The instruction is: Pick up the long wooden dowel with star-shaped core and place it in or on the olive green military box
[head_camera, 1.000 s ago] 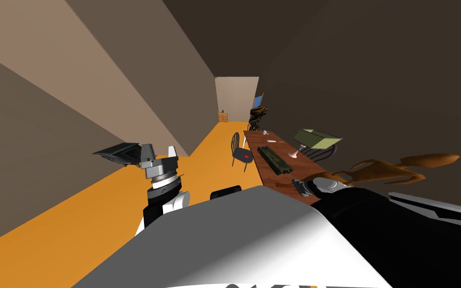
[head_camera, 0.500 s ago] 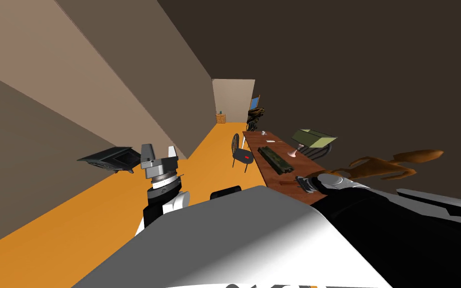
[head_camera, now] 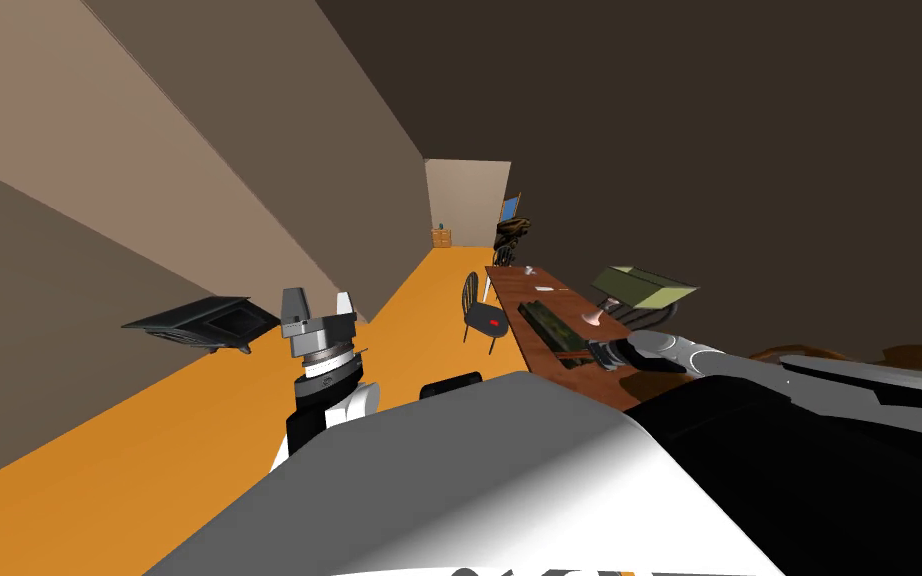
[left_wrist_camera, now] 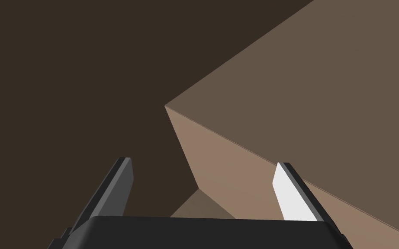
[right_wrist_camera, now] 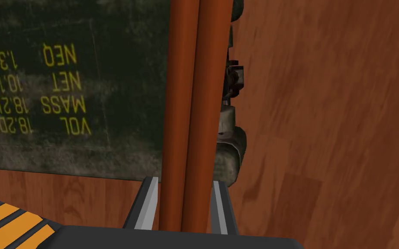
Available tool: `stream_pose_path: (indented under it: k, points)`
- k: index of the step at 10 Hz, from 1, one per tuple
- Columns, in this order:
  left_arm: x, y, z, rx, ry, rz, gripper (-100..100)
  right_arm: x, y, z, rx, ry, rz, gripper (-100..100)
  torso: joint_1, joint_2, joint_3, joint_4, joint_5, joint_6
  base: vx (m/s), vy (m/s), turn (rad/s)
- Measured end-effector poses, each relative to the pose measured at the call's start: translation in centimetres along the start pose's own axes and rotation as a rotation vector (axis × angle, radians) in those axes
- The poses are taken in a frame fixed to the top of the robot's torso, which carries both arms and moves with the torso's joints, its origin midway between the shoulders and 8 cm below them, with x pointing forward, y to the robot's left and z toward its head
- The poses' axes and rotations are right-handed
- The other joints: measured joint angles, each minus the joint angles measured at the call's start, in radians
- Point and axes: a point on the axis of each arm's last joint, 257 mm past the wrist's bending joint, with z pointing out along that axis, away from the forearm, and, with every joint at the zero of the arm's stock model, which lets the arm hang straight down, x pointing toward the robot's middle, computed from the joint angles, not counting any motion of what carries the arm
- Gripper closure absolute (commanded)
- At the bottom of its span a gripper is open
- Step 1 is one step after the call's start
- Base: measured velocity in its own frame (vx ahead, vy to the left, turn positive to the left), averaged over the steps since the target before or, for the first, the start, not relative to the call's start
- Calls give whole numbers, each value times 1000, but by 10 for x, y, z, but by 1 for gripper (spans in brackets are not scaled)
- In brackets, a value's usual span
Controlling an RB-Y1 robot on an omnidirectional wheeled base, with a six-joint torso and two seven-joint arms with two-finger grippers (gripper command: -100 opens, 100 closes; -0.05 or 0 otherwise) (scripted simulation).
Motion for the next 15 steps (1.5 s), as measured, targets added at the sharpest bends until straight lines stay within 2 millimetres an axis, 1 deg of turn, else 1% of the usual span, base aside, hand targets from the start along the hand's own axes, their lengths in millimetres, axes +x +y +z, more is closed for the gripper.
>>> stream_pose_path:
  k: [1, 3, 5, 8, 9, 11, 13, 14, 15]
  points:
    - [0, 0, 0, 0, 0, 0, 0, -3, -10, -6, 0, -14, 5, 100, 0, -1, -1, 0, 1, 0, 179, -80, 15]
    - [0, 0, 0, 0, 0, 0, 0, -8, -25, -9, 3, -27, 12, 100, 3, 4, 2, 0, 0, 2, 164, -89, -10]
    - [0, 0, 0, 0, 0, 0, 0, -17, -37, -17, -7, -50, 22, 100, 0, 0, 0, 0, 0, 2, 184, -114, 11]
    - [0, 0, 0, 0, 0, 0, 0, -24, -53, -25, -14, -73, 42, 100, 0, 4, 2, 0, -1, 3, 123, -87, 7]
    - [0, 0, 0, 0, 0, 0, 0, -25, -55, -26, -14, -74, 44, -100, 3, 8, 4, 0, -1, 4, 15, -10, 7]
    - [0, 0, 0, 0, 0, 0, 0, -24, -55, -26, -13, -74, 44, -100, 7, 15, 8, 2, 0, 5, 4, -2, 1]
    - [0, 0, 0, 0, 0, 0, 0, -24, -55, -26, -13, -74, 44, -100, 7, 16, 9, 2, 0, 5, 0, 0, 0]
    - [0, 0, 0, 0, 0, 0, 0, -24, -55, -26, -13, -74, 44, 0, 7, 16, 9, 3, 0, 5, 0, 0, 0]
    - [0, 0, 0, 0, 0, 0, 0, -24, -55, -26, -13, -74, 44, -100, 7, 16, 9, 3, 0, 5, 3, 9, -56]
